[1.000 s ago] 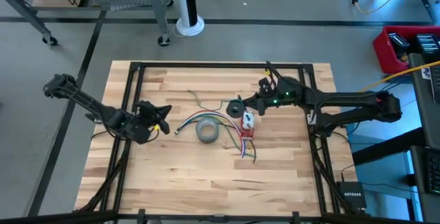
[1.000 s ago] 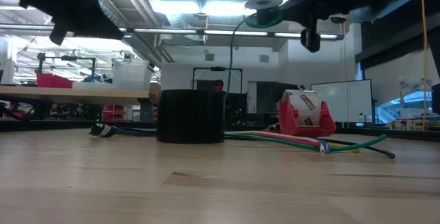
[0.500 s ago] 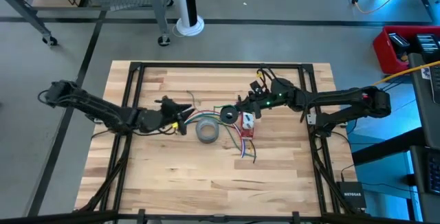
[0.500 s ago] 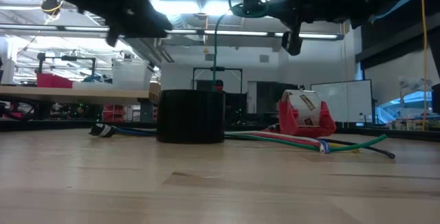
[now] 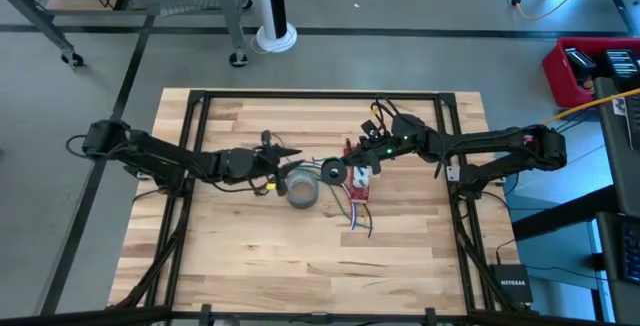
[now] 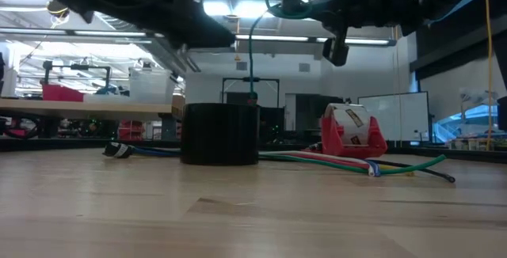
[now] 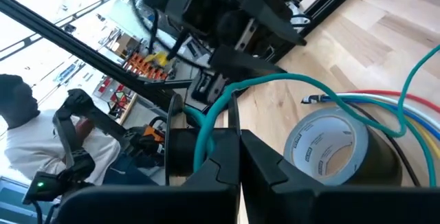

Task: Coil cords
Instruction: Uncoil the green wire from the black spool

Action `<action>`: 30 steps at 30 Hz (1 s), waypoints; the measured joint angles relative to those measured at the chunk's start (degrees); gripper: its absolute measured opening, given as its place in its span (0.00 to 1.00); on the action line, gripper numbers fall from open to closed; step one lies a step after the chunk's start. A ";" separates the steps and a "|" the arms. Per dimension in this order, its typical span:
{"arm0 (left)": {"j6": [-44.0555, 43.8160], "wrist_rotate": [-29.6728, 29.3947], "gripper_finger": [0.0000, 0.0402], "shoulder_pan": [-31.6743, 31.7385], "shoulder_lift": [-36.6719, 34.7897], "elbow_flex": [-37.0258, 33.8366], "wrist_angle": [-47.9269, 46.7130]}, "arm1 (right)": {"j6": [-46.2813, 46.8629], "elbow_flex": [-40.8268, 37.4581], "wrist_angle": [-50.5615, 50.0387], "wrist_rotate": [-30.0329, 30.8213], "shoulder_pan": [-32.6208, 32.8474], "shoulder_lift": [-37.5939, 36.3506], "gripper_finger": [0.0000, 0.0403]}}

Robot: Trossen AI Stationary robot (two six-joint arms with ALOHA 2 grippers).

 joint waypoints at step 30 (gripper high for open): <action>3.82 -1.45 0.29 0.24 1.54 6.09 -5.82 | -0.25 0.00 -2.84 0.08 -0.07 0.00 0.01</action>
